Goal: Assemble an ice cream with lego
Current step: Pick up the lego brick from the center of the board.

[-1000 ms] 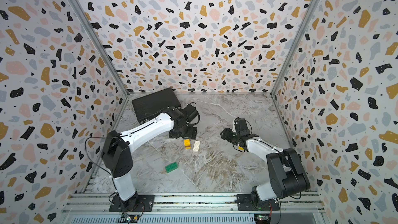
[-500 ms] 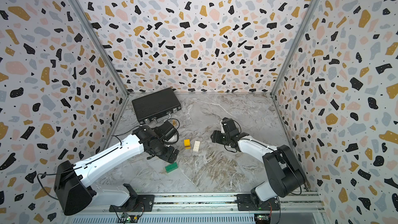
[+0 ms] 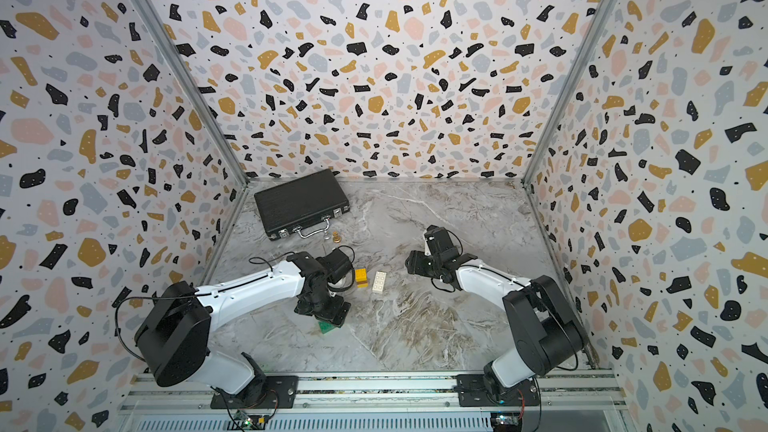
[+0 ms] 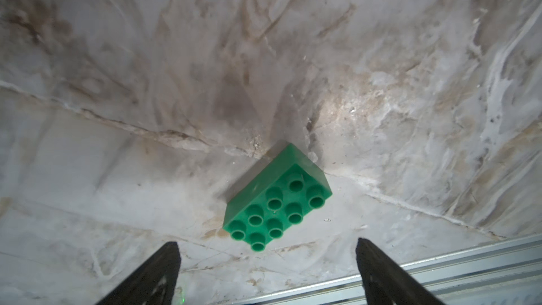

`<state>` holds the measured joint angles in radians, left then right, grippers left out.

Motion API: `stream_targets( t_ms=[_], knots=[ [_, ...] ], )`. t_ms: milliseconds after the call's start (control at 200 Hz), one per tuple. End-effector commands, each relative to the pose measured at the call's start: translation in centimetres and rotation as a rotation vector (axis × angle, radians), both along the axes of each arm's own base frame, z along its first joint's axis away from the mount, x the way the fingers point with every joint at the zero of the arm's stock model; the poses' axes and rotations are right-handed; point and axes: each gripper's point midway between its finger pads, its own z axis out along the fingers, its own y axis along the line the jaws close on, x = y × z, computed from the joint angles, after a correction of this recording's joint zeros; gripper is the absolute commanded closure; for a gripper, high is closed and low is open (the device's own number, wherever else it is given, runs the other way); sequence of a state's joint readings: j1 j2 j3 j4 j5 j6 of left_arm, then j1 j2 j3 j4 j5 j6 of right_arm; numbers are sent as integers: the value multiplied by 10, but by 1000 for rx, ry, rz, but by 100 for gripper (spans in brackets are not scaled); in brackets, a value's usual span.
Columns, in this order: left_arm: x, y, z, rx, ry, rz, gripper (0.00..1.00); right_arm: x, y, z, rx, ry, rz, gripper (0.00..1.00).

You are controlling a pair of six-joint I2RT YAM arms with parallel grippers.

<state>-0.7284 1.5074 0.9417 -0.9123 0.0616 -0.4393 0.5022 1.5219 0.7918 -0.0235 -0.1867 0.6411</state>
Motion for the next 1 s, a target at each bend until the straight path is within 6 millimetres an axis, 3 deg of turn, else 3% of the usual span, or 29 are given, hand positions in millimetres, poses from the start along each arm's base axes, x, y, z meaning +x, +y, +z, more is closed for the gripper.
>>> stream_targets(
  t_ms=[0,170,350,476,601,996],
  knots=[
    [4,-10,-5,-70,-20,59,6,3,0,1,-11,-14,7,36],
    [2,-15,-22,-88,4,100,7,4,0,-2,-17,-10,4,35],
    [-2,-16,-26,-107,15,122,13,4,-2,-3,-26,-5,-1,35],
    [-10,-15,-28,-104,45,136,21,5,-3,-4,-31,-3,-9,35],
    [-17,-20,-26,-95,58,125,35,6,-3,-4,-33,-2,-13,36],
    [-17,-13,-21,-14,17,98,53,8,-3,-4,-33,-3,-14,36]
  ],
)
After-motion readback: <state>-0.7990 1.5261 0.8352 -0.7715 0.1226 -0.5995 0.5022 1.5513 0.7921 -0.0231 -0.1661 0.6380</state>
